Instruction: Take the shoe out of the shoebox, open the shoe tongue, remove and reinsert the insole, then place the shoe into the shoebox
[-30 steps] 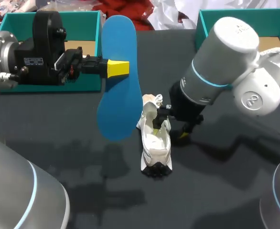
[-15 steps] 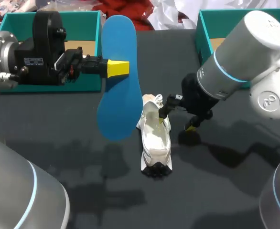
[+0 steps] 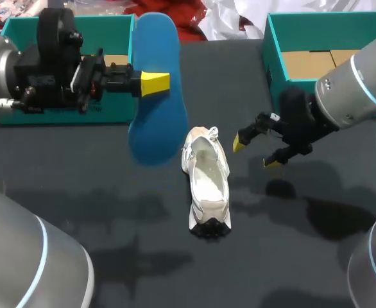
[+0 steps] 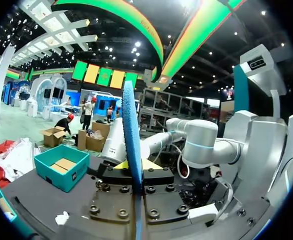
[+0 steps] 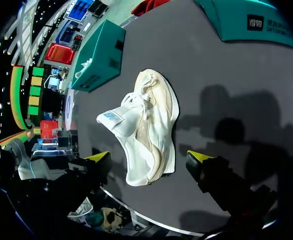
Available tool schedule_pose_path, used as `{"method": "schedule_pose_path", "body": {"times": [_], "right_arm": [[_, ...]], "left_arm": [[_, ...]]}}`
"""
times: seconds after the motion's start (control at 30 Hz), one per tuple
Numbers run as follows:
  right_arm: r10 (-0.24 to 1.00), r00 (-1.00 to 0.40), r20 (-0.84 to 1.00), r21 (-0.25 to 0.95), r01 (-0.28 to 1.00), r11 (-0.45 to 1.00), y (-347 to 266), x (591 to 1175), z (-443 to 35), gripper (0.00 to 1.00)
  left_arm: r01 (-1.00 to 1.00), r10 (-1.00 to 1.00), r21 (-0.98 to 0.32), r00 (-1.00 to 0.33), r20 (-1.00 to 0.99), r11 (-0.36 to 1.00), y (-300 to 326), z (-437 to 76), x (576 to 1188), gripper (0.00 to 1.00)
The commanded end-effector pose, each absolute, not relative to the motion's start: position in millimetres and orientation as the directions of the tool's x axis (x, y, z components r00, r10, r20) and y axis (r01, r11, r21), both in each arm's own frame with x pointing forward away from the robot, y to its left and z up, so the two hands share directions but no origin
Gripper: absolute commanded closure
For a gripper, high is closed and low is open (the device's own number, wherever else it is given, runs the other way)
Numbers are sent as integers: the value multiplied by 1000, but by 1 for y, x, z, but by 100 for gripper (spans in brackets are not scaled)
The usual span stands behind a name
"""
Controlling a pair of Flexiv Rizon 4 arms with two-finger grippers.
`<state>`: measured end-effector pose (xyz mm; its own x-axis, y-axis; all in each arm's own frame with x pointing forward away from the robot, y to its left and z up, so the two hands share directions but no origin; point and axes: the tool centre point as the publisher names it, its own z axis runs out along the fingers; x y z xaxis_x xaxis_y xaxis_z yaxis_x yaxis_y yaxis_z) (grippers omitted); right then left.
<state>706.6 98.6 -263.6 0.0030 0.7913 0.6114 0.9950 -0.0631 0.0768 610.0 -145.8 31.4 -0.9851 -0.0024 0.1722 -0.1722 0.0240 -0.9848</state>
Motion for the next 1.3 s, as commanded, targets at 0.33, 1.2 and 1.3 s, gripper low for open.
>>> {"method": "schedule_pose_path", "body": {"times": [0.33,1.2,1.3], "right_arm": [[603,-79,793,39,996,80,85,726,-232,0],[443,110,890,-61,990,-123,93,756,-203,0],[443,110,890,-61,990,-123,93,756,-203,0]], "left_arm": [[478,-27,-878,-878,-478,1,-150,28,630,100],[919,-70,-381,-376,-924,99,-156,-2,642,100],[919,-70,-381,-376,-924,99,-156,-2,642,100]]}}
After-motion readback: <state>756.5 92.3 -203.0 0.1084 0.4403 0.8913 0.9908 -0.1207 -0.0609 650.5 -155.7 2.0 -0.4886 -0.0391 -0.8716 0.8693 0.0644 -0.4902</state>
